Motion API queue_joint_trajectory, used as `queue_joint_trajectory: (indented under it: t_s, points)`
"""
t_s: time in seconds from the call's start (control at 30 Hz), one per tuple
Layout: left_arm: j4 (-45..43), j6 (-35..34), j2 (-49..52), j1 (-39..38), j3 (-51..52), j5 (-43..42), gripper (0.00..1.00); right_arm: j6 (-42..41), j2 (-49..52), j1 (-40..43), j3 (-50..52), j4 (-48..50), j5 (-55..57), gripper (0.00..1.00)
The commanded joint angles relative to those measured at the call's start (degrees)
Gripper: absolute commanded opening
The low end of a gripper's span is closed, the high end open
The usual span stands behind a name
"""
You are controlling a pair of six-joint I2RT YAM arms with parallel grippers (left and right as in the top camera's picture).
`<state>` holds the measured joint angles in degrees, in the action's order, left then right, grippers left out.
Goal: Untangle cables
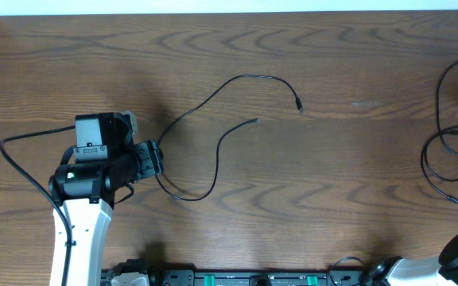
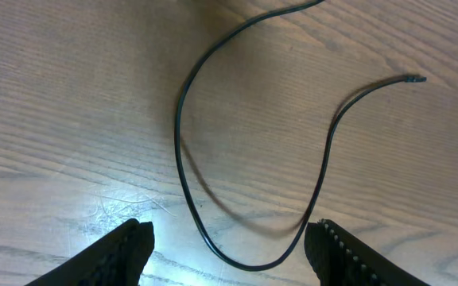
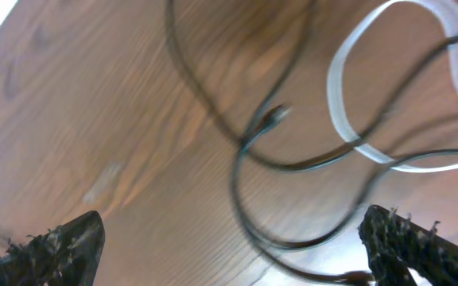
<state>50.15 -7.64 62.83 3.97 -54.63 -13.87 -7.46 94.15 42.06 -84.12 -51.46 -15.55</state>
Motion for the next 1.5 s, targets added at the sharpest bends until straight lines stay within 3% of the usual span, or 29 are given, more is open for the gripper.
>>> queue_joint_trajectory:
  t_s: [0.0,0.03,0.07,0.1,0.13,0.3,0.53,0.67,0.83,1.07,1.17,1.3,1.47]
  points:
    - [0.2,0.5,0.5,0.2,-0.3,-0.7,0.67,-0.7,1.0,-5.9,4.9,-0.5,-1.4,0.99]
    - [0.2,0.5,0.5,0.2,-0.3,-0.7,0.67,-1.0,1.1,-7.3,6.7,-0.1,-1.0,0.95]
    - [0.2,0.5,0.5,0.2,-0.3,-0.7,0.67,-1.9,1.2,-8.4,8.3,0.5,-0.3,0.74]
    - [0.2,0.5,0.5,0.2,-0.3,-0.7,0.67,-3.2,1.5,-9.4,10.3,1.3,0.3,0.46]
    - [0.2,0.5,0.5,0.2,-0.3,-0.7,0.67,-4.7,1.6,-10.3,12.7,2.7,0.4,0.03]
    - [0.2,0.5,0.5,0.2,-0.3,-0.7,0.67,-14.1,1.7,-13.3,23.4,9.7,0.4,0.01]
    - [0.2,0.5,0.5,0.2,-0.3,-0.7,0.67,-39.5,1.7,-13.6,31.5,11.4,8.2,0.01]
    - [0.2,0.5,0.5,0.2,-0.3,-0.7,0.67,-43.4,1.7,-13.6,34.7,12.3,15.0,0.02]
    - [0.2,0.5,0.5,0.2,-0.3,-0.7,0.67,-43.3,1.8,-13.3,37.0,15.6,24.4,0.02]
    - [0.2,0.5,0.5,0.2,-0.3,-0.7,0.67,-42.5,1.8,-12.9,37.9,21.1,25.0,0.02]
    - [0.2,0.5,0.5,0.2,-0.3,-0.7,0.67,-36.2,2.1,-12.9,38.1,25.7,23.1,0.01]
    - [0.2,0.5,0.5,0.2,-0.3,-0.7,0.67,-21.2,3.4,-12.9,38.1,33.9,17.7,0.01]
    - [0.2,0.5,0.5,0.2,-0.3,-0.7,0.67,-18.1,6.9,-12.0,38.1,38.6,18.0,0.01]
